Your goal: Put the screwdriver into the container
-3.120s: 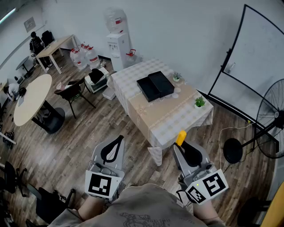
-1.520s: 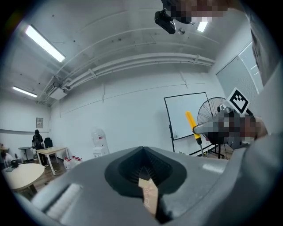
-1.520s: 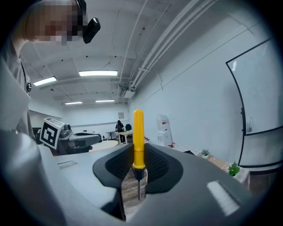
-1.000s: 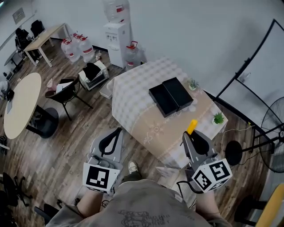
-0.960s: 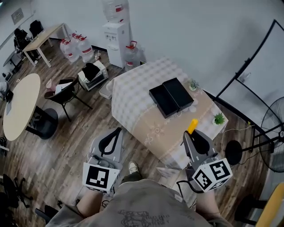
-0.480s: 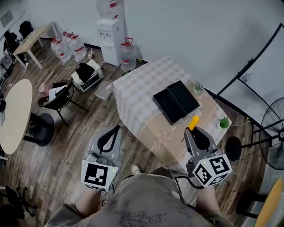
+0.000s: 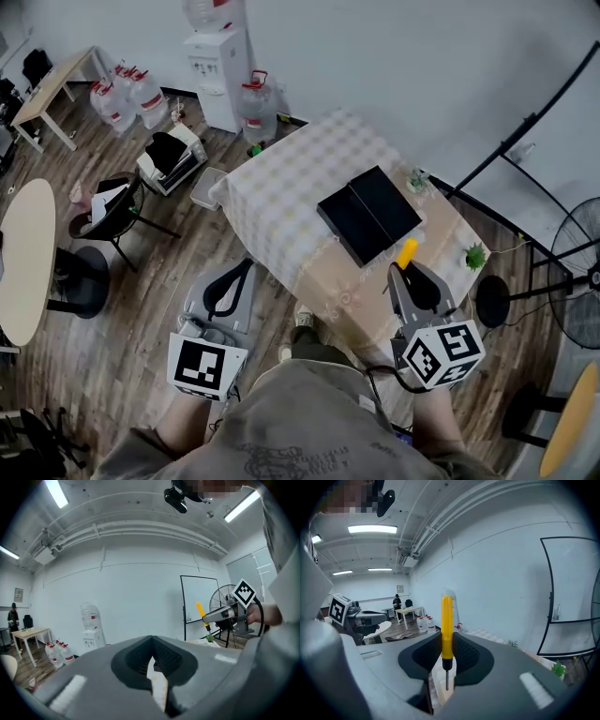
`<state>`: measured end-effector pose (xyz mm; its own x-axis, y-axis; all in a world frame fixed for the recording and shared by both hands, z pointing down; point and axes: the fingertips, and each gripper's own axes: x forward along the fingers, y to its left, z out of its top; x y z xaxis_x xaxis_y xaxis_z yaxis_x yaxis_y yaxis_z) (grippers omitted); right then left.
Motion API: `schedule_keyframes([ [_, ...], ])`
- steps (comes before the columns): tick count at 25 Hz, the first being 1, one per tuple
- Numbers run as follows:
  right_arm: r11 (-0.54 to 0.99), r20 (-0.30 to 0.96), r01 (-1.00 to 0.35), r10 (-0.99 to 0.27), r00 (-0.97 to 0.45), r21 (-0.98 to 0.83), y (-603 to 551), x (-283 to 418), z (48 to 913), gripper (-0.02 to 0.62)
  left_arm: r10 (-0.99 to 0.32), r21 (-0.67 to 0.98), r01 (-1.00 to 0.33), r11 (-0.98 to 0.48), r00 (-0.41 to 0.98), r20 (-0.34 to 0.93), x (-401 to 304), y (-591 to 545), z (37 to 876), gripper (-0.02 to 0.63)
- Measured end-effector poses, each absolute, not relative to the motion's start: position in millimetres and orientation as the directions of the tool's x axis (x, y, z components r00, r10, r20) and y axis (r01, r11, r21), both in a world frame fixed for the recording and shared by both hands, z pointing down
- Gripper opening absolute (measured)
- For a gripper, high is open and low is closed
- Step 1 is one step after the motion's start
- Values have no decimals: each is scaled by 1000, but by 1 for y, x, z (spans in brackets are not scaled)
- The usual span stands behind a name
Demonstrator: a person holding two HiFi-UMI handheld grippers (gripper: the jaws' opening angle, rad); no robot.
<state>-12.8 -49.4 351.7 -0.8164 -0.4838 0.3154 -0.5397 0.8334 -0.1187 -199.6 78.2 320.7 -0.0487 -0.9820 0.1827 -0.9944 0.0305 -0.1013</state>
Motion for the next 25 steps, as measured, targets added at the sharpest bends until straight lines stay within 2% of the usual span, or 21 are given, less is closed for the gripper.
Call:
schedule_keyframes([
  [8,807,360,-572,-494,-791,-150,-126,-16,363,100,-970,-101,-995,-3,-21,243,-206,-3,319,1],
  [16,772,416,-615,-511,-752,-163,-145,-48,417,98,-952,-80,-994,-73,46,301,-236,-42,367,1],
  [25,783,561,-591,-405,-722,-194,-190,-83,497,98,-903,-54,-990,-129,95,419,-244,-114,420,1],
])
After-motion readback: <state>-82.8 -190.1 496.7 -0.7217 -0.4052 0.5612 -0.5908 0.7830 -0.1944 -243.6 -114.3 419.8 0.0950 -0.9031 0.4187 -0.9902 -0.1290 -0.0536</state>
